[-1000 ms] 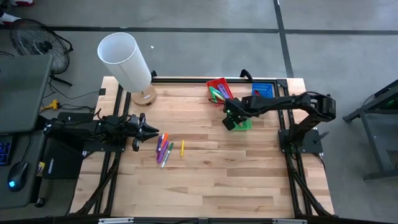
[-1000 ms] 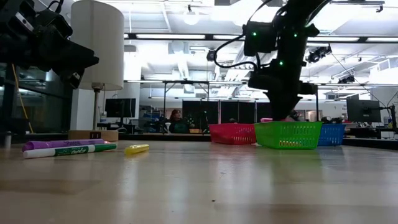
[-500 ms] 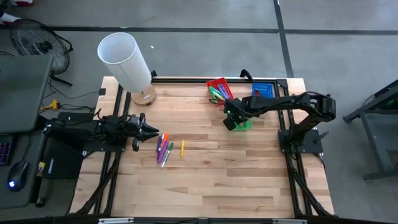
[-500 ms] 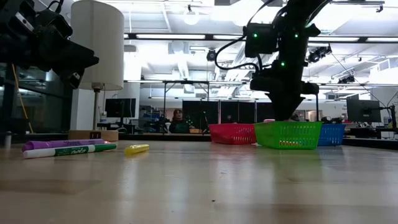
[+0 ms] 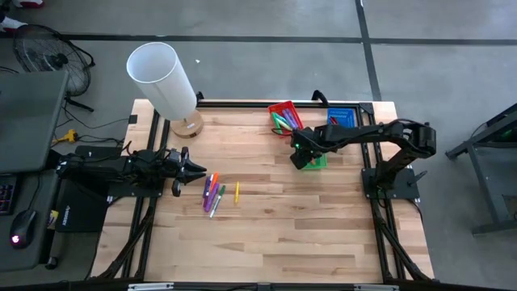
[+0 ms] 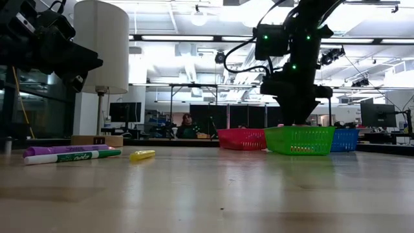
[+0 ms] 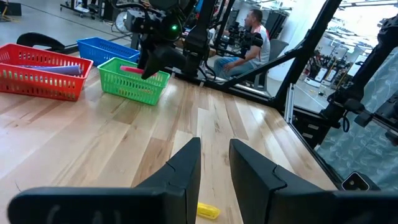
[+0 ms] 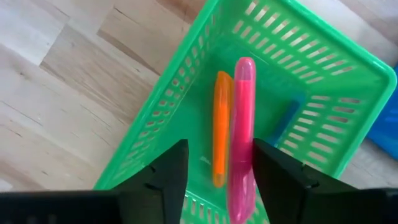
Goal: Pick & Place Markers
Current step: Put the pink pen in the green bin, then put the yellow pen in the green bin
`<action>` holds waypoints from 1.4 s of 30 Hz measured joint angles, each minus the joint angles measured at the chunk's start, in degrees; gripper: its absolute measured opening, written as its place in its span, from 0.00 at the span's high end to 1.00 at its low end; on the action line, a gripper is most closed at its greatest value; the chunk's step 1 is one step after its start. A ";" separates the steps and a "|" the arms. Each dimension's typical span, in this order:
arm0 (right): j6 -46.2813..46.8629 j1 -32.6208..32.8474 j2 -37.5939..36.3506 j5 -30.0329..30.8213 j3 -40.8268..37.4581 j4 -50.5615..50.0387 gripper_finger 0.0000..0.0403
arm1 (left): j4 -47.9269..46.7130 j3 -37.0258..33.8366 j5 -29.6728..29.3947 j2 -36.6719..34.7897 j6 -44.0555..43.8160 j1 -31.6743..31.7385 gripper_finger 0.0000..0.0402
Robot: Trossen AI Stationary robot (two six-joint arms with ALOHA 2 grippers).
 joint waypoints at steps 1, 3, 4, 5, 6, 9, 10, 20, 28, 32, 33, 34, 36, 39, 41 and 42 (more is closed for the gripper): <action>0.00 0.00 0.00 -0.27 0.00 -0.08 0.59 | 0.00 0.00 0.00 0.00 -0.02 0.00 0.79; 0.00 0.00 0.00 -0.82 0.00 -0.30 0.57 | 0.00 0.01 0.00 0.01 -0.01 0.00 0.79; 0.02 0.00 0.00 -0.85 0.00 -0.43 0.56 | 0.00 0.02 0.00 0.00 -0.01 0.00 0.79; 0.16 0.00 0.00 -0.83 0.00 -0.60 0.55 | 0.00 0.00 0.00 0.01 0.00 0.00 0.79; 0.30 0.00 0.00 -0.83 0.00 -0.83 0.55 | 0.00 0.01 0.00 0.01 -0.01 0.00 0.79; 0.48 0.00 0.00 -0.58 0.00 -1.27 0.53 | 0.00 0.02 0.00 0.00 -0.02 0.00 0.79; 0.63 0.00 0.01 -0.42 0.00 -1.42 0.53 | 0.00 0.02 0.00 0.00 -0.02 0.00 0.79; -0.30 0.00 0.02 0.53 0.02 -4.69 0.48 | 0.00 0.00 0.00 0.01 -0.02 0.00 0.79; -3.22 0.82 0.04 1.60 0.02 -5.03 0.48 | 0.00 0.01 0.00 0.01 -0.02 0.00 0.79; -6.29 1.60 0.04 1.07 0.18 -5.12 0.48 | 0.00 0.02 0.00 0.00 0.00 0.00 0.79; -7.69 1.93 0.04 0.65 0.39 -5.24 0.48 | 0.00 0.02 0.00 0.00 -0.02 0.00 0.79; -8.93 2.29 0.04 0.24 0.67 -5.45 0.48 | 0.00 0.02 0.00 0.02 -0.02 0.00 0.79; -11.10 3.02 0.04 0.24 1.50 -5.58 0.48 | 0.00 0.02 0.00 0.00 -0.02 0.00 0.79; -14.32 3.97 0.04 0.50 3.08 -6.04 0.48 | 0.00 0.02 0.00 0.00 -0.01 0.00 0.79; -17.26 4.70 0.04 0.30 4.31 -6.59 0.48 | 0.00 0.02 0.00 0.02 -0.02 0.00 0.79; -18.82 5.12 0.04 0.31 4.88 -6.67 0.48 | 0.00 0.01 0.00 0.01 -0.02 0.00 0.79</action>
